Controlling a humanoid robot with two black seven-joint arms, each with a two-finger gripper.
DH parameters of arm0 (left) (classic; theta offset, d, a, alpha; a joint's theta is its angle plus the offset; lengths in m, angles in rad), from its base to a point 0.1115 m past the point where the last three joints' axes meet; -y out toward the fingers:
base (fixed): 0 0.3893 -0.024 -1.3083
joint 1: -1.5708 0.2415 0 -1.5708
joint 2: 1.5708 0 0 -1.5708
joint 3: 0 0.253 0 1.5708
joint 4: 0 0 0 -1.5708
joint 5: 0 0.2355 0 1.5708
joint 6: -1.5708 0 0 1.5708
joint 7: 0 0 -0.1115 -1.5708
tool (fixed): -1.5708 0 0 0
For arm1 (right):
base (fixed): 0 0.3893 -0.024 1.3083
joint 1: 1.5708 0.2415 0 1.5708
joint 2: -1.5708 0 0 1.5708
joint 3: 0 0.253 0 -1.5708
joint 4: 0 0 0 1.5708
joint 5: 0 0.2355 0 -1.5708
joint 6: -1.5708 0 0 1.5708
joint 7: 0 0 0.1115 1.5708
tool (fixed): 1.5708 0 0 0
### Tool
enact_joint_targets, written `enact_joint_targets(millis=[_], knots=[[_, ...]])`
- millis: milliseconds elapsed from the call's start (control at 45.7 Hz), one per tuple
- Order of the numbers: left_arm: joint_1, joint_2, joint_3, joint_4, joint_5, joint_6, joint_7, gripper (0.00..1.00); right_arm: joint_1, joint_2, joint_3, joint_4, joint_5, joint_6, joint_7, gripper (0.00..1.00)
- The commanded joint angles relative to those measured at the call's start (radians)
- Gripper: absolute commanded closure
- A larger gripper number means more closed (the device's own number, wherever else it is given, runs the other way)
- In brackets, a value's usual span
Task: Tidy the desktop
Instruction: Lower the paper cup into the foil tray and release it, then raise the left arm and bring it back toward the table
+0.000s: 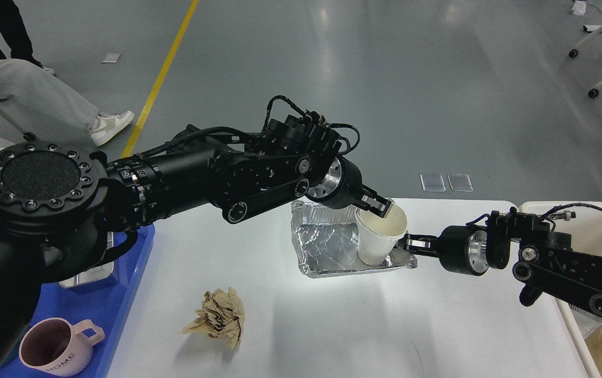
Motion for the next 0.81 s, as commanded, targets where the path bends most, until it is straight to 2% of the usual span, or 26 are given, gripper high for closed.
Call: enact_joint_targets(millis=[0, 219, 438, 788], knots=[[-0.035, 0.021, 0.001, 0.000, -0.003, -0.003, -0.002, 0.40, -0.001, 0.000, 0.000, 0.000, 0.000, 0.000, 0.000, 1.00], [-0.094, 0.129, 0.000, -0.012, -0.004, -0.006, 0.002, 0.36, -0.001, -0.015, 0.000, 0.000, 0.002, 0.002, 0.000, 1.00], [-0.097, 0.473, 0.010, -0.150, 0.008, -0.003, 0.001, 0.36, -0.001, -0.020, 0.001, 0.000, 0.000, 0.002, 0.001, 1.00], [0.050, 1.086, -0.005, -0.483, 0.011, 0.067, -0.013, 0.36, -0.002, -0.009, 0.001, -0.003, 0.002, 0.002, 0.001, 1.00]])
